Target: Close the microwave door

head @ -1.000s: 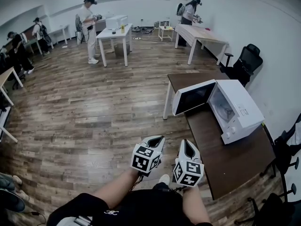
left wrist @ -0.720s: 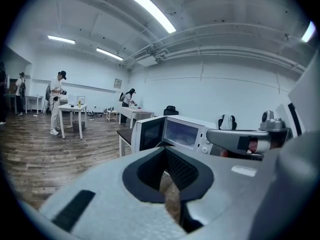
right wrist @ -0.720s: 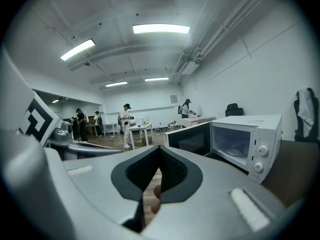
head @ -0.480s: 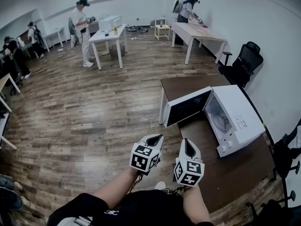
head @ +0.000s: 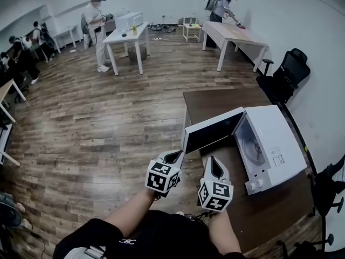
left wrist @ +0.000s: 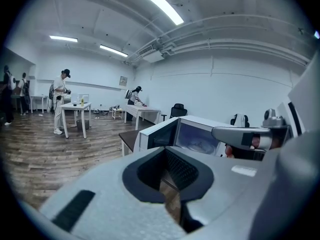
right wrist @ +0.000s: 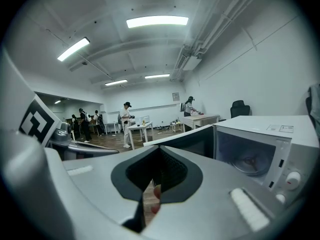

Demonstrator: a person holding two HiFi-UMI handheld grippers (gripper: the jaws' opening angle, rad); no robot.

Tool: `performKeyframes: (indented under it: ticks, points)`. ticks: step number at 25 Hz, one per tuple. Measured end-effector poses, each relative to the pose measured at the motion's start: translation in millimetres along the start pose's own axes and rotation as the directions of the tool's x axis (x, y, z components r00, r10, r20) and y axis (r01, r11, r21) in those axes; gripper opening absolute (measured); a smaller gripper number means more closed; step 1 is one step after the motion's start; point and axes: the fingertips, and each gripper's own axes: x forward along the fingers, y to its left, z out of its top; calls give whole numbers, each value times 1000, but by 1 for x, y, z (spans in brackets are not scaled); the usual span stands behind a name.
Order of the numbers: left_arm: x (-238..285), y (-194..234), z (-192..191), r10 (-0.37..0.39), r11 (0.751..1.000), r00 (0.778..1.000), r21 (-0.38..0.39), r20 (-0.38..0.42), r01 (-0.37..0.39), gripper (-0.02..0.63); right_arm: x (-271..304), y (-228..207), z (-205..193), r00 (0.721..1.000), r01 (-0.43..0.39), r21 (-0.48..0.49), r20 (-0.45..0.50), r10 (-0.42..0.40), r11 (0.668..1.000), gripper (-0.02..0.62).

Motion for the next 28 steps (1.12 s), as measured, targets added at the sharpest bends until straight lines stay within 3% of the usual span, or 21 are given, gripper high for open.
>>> performKeyframes:
  ticks: [7, 13, 20, 25, 28]
  points:
    - [33, 19, 10, 2, 1000, 1000, 25, -25, -1, 9, 33, -22, 3, 1000, 3, 10, -16, -3, 1000, 5]
    - [56, 51, 9, 19, 993, 999, 117, -50, -13, 8, 60, -30, 4, 999, 33, 20, -25, -32, 999, 5]
    - [79, 81, 7, -97, 982, 992, 157, -77, 108, 8, 79, -23, -2, 996, 86, 34, -36, -85, 996, 5]
    - [95, 93, 5, -265, 937, 961, 216, -78, 276, 95, 83, -25, -5, 987, 154, 47, -45, -152, 987, 5]
    - [102, 95, 6, -393, 875, 913, 261, -112, 409, 103, 84, -28, -8, 979, 201, 60, -54, -198, 978, 5]
